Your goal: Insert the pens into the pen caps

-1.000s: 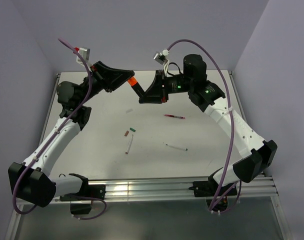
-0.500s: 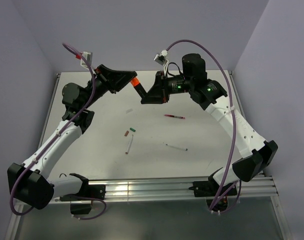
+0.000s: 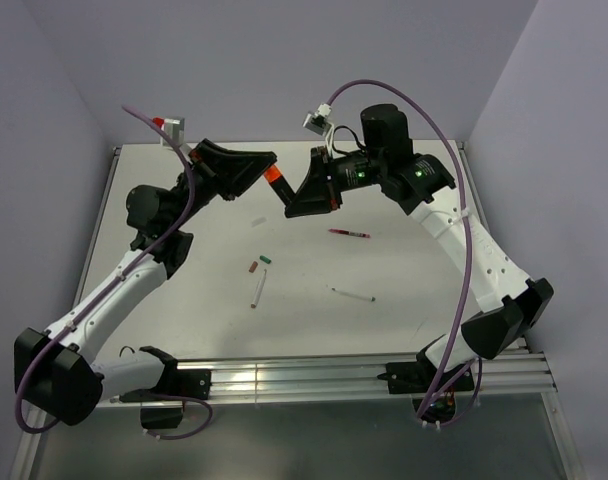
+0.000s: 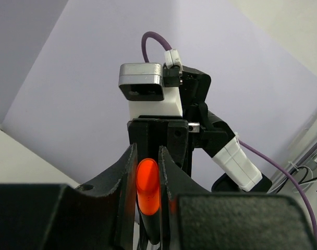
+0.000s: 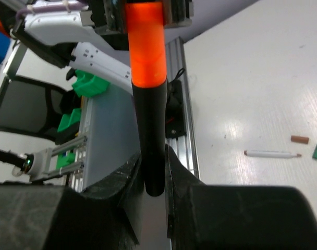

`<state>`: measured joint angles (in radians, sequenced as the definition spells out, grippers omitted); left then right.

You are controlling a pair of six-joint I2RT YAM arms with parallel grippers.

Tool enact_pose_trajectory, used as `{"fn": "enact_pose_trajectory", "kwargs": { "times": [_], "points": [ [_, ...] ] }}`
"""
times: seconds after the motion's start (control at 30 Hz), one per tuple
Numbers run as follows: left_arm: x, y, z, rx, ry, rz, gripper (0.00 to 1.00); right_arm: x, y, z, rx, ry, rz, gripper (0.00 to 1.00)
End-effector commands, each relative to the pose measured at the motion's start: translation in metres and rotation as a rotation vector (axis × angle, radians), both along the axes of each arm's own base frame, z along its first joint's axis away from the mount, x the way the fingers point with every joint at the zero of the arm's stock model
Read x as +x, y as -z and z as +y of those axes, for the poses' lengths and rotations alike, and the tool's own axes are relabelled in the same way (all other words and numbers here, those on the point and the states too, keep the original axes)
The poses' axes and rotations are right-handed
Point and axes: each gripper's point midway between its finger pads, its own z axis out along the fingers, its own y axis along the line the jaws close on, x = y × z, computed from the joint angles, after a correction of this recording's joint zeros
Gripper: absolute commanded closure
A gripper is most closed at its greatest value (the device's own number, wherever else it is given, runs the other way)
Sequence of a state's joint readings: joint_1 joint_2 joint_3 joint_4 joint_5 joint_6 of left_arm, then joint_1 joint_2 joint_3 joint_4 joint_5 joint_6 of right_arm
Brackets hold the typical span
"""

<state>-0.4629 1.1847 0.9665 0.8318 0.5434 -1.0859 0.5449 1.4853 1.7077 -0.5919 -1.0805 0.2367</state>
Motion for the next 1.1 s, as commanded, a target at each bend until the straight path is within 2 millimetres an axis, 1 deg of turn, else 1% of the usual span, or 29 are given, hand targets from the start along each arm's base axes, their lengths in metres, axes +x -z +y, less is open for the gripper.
{"fn": "enact_pose_trajectory", "kwargs": {
  "times": [0.0, 0.07, 0.1, 0.13, 0.2, 0.33, 0.47, 0.53, 0.57, 0.6, 0.63, 0.67, 0.7, 0.73, 0.77, 0.83, 0.87, 0.9, 0.97, 1.07],
  "points": [
    [-0.093, 0.093, -0.052, 0.312, 0.513, 0.096, 1.00, 0.023, -0.096, 0.007, 0.240, 0.043, -0.424, 1.00],
    [-0.099, 0.097, -0.054, 0.324, 0.533, 0.104, 1.00, 0.024, -0.098, 0.007, 0.243, 0.042, -0.437, 1.00],
    [-0.099, 0.106, -0.055, 0.347, 0.533, 0.139, 1.00, 0.027, -0.098, 0.005, 0.241, 0.052, -0.442, 1.00],
    [-0.099, 0.111, -0.056, 0.354, 0.532, 0.156, 1.00, 0.029, -0.099, 0.004, 0.241, 0.061, -0.445, 1.00],
    [-0.105, 0.120, -0.056, 0.358, 0.548, 0.183, 1.00, 0.034, -0.101, 0.003, 0.240, 0.087, -0.456, 1.00],
    [-0.111, 0.126, -0.057, 0.352, 0.555, 0.209, 1.00, 0.035, -0.105, 0.001, 0.241, 0.106, -0.461, 1.00],
    [-0.108, 0.125, -0.059, 0.355, 0.535, 0.209, 1.00, 0.035, -0.104, 0.000, 0.239, 0.112, -0.454, 1.00],
    [-0.103, 0.116, -0.059, 0.356, 0.503, 0.168, 1.00, 0.036, -0.100, 0.000, 0.233, 0.114, -0.442, 1.00],
    [-0.098, 0.115, -0.057, 0.362, 0.483, 0.176, 1.00, 0.035, -0.095, -0.001, 0.227, 0.114, -0.433, 1.00],
    [-0.092, 0.107, -0.056, 0.353, 0.452, 0.159, 1.00, 0.035, -0.092, -0.001, 0.222, 0.117, -0.425, 1.00],
    [-0.088, 0.105, -0.053, 0.349, 0.435, 0.159, 1.00, 0.036, -0.088, 0.000, 0.217, 0.115, -0.416, 1.00],
    [-0.078, 0.101, -0.048, 0.342, 0.401, 0.156, 1.00, 0.036, -0.081, 0.000, 0.208, 0.111, -0.399, 1.00],
    [-0.073, 0.094, -0.046, 0.330, 0.376, 0.147, 1.00, 0.035, -0.078, 0.000, 0.205, 0.108, -0.386, 1.00],
    [-0.067, 0.089, -0.043, 0.322, 0.355, 0.142, 1.00, 0.036, -0.070, 0.001, 0.194, 0.103, -0.366, 1.00],
    [-0.057, 0.081, -0.038, 0.313, 0.320, 0.134, 1.00, 0.036, -0.067, 0.002, 0.190, 0.102, -0.357, 1.00],
    [-0.048, 0.072, -0.034, 0.296, 0.290, 0.128, 1.00, 0.037, -0.059, 0.002, 0.180, 0.100, -0.342, 1.00],
    [-0.040, 0.068, -0.029, 0.289, 0.266, 0.126, 1.00, 0.037, -0.056, 0.003, 0.175, 0.099, -0.330, 1.00],
    [-0.039, 0.062, -0.027, 0.280, 0.258, 0.118, 1.00, 0.037, -0.054, 0.003, 0.174, 0.096, -0.325, 1.00],
    [-0.032, 0.059, -0.022, 0.278, 0.239, 0.116, 1.00, 0.039, -0.047, 0.004, 0.162, 0.100, -0.309, 1.00],
    [-0.028, 0.051, -0.019, 0.272, 0.222, 0.097, 1.00, 0.039, -0.042, 0.004, 0.156, 0.100, -0.300, 1.00]
  ]
}}
